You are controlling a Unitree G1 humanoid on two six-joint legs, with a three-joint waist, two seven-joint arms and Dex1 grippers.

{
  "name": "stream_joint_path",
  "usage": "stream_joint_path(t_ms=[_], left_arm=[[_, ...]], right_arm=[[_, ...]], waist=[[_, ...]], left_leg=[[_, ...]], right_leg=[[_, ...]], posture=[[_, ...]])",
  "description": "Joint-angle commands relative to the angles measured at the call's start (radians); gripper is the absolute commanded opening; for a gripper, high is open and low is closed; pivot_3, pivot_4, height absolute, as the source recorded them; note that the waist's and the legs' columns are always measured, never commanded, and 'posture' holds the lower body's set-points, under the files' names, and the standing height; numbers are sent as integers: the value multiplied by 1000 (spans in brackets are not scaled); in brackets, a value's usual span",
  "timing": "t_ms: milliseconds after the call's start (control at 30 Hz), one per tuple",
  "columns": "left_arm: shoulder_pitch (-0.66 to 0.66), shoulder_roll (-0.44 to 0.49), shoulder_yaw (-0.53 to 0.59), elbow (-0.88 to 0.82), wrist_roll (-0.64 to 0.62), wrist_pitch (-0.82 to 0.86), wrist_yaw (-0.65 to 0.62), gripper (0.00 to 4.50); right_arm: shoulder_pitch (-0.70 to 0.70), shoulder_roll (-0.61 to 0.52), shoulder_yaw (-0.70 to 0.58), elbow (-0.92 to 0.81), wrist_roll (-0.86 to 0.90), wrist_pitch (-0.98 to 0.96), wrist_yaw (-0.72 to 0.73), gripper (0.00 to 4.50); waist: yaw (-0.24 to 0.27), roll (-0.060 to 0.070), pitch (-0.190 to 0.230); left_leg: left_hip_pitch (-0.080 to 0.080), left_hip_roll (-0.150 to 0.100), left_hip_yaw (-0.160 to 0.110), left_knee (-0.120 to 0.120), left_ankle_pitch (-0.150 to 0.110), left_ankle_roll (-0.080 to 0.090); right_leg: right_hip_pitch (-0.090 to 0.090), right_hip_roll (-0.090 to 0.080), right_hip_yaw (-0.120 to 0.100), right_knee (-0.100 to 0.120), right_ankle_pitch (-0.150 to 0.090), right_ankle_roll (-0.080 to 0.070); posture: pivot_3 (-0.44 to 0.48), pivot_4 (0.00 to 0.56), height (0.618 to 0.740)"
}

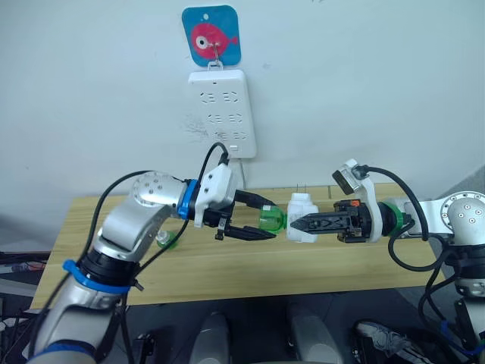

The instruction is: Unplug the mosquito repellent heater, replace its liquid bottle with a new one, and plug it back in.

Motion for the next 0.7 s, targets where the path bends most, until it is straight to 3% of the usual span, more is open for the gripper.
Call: stream_joint_path(t_ms=[33, 267, 400, 500, 633, 700], left_arm=[[-48, 44, 43, -45, -123, 243, 22, 2222], [-131, 49, 125, -2, -341, 681, 143, 2222], [-140, 39, 176, -1, -407, 792, 196, 2222], [-104, 85, 179, -41, -407, 773, 159, 2222], [13, 191, 141, -69, -264, 578, 102, 2222], [90, 222, 110, -73, -128, 399, 104, 2222]], right_arm=[[8, -23, -21, -32, -13, 12, 16, 3054], [21, -25, -24, -48, -39, 5, 26, 3054], [24, -22, -28, -41, -38, 1, 19, 3054], [28, -23, -32, -43, -45, -2, 13, 3054], [47, -58, -37, -53, -140, -8, 4, 3054], [61, -89, -7, -58, -283, -47, -7, 3054]], waist=[[0, 0, 0], [0, 0, 0], [0, 0, 0], [0, 0, 0], [1, 0, 0], [4, 0, 0]], left_leg=[[0, 0, 0, 0, 0, 0], [0, 0, 0, 0, 0, 0], [0, 0, 0, 0, 0, 0], [0, 0, 0, 0, 0, 0], [1, 1, 2, -1, 0, 0], [1, 1, 1, -1, 0, 0]], right_leg=[[0, 0, 0, 0, 0, 0], [0, 0, 0, 0, 0, 0], [0, 0, 0, 0, 0, 0], [0, 0, 0, 0, 0, 0], [-1, 0, 1, 0, 0, 0], [-1, 0, 1, 0, 0, 0]], posture=[[-100, 198, 725], [-97, 201, 725], [-92, 203, 725], [-93, 203, 725], [-94, 208, 725], [-92, 212, 725]])
